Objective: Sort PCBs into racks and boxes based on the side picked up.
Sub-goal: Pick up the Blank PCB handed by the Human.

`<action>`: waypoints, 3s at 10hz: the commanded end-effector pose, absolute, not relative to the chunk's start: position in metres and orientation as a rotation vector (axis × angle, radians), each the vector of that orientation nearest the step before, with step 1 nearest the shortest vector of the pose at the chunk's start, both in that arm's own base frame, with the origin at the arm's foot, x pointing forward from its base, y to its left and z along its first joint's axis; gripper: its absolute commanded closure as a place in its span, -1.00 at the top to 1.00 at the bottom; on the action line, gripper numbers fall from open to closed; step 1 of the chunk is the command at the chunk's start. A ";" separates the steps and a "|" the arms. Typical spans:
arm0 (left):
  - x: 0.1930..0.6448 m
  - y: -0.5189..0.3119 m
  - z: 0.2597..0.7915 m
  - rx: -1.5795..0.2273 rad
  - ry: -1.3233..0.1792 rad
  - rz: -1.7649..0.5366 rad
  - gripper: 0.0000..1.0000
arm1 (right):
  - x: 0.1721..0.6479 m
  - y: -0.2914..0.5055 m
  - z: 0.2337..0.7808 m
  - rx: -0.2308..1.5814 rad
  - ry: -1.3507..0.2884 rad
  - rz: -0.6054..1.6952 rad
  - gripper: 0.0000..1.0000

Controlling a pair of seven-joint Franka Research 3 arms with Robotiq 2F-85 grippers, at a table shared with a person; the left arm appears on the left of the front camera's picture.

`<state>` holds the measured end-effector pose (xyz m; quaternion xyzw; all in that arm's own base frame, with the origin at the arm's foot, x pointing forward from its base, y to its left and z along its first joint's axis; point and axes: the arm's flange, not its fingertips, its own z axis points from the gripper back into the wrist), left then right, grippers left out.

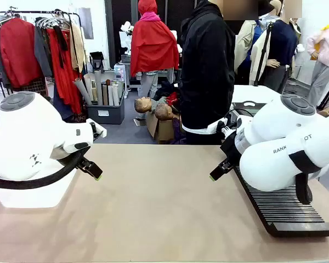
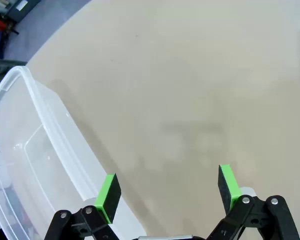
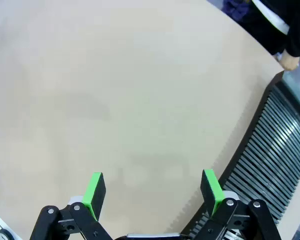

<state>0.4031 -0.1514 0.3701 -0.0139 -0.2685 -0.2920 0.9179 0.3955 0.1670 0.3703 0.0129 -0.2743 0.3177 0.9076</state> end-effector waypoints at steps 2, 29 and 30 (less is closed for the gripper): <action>0.403 -0.151 0.370 -0.029 -0.552 -0.601 1.00 | 0.396 0.167 0.370 0.027 -0.566 0.656 1.00; 0.461 0.117 0.513 -0.697 -0.711 -0.506 1.00 | 0.441 -0.086 0.457 0.900 -0.723 0.641 1.00; 0.457 0.125 0.508 -0.705 -0.726 -0.513 1.00 | 0.433 -0.095 0.464 0.909 -0.733 0.629 1.00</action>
